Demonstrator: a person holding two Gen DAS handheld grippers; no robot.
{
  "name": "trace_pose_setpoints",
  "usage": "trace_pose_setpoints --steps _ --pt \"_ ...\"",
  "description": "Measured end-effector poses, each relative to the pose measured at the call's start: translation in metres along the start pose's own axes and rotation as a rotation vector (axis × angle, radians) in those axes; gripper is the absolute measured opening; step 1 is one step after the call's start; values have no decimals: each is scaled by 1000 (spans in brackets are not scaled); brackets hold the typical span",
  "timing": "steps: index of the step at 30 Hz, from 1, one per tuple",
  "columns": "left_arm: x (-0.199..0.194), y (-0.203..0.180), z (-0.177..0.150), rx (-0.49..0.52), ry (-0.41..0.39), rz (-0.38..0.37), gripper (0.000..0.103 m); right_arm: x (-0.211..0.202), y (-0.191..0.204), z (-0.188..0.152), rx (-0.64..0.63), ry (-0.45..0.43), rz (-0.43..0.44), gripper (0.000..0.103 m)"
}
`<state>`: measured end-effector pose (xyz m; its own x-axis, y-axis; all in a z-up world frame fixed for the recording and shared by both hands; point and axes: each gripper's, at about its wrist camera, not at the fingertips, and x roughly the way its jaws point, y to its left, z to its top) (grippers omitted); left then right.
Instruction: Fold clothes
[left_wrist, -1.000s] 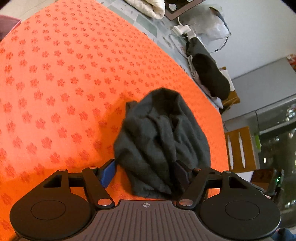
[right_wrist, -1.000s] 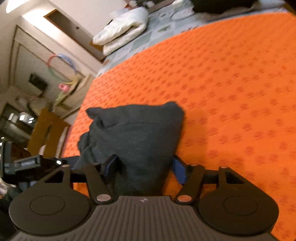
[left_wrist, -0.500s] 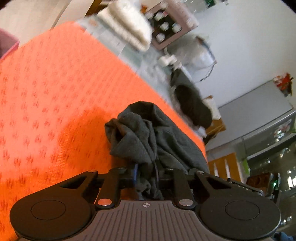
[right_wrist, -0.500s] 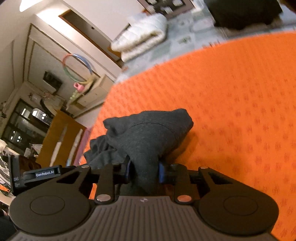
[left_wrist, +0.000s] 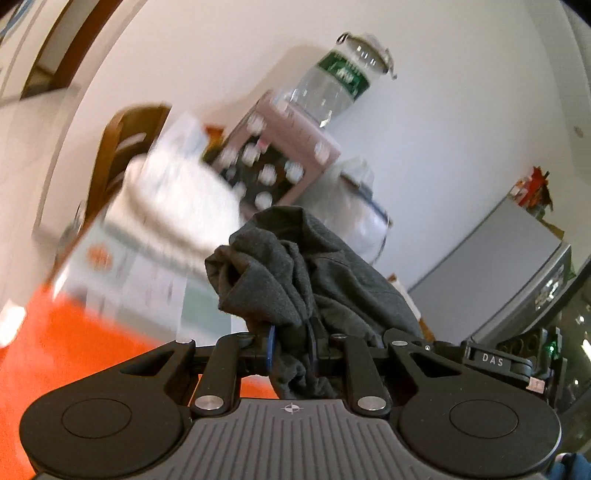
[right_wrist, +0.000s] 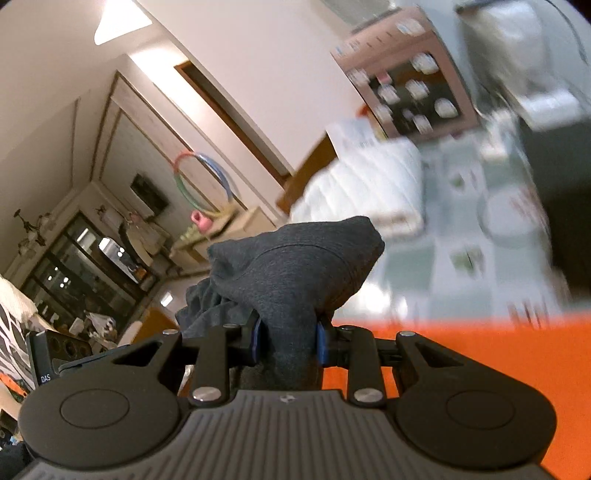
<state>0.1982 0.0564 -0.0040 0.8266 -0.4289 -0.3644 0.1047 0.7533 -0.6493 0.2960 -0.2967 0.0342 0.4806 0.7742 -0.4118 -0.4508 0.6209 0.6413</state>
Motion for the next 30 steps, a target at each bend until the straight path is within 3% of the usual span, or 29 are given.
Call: trace_pose_setpoints --steps 8,14,20,23,28,30 --pt "76 35 118 52 -87 -29 20 114 -10 127 -68 -37 32 32" --pt "134 80 160 54 -112 -1 20 212 -43 186 -110 -15 22 32" --pt "191 140 172 78 -75 52 20 290 -97 201 -85 10 7 33" --pt "209 166 163 52 -41 103 20 320 -123 192 -75 40 -61 35" --pt "219 187 153 35 -29 125 26 338 -142 176 -92 50 -118 52" --pt "218 188 152 44 -34 119 39 335 -138 177 -115 42 -134 58"
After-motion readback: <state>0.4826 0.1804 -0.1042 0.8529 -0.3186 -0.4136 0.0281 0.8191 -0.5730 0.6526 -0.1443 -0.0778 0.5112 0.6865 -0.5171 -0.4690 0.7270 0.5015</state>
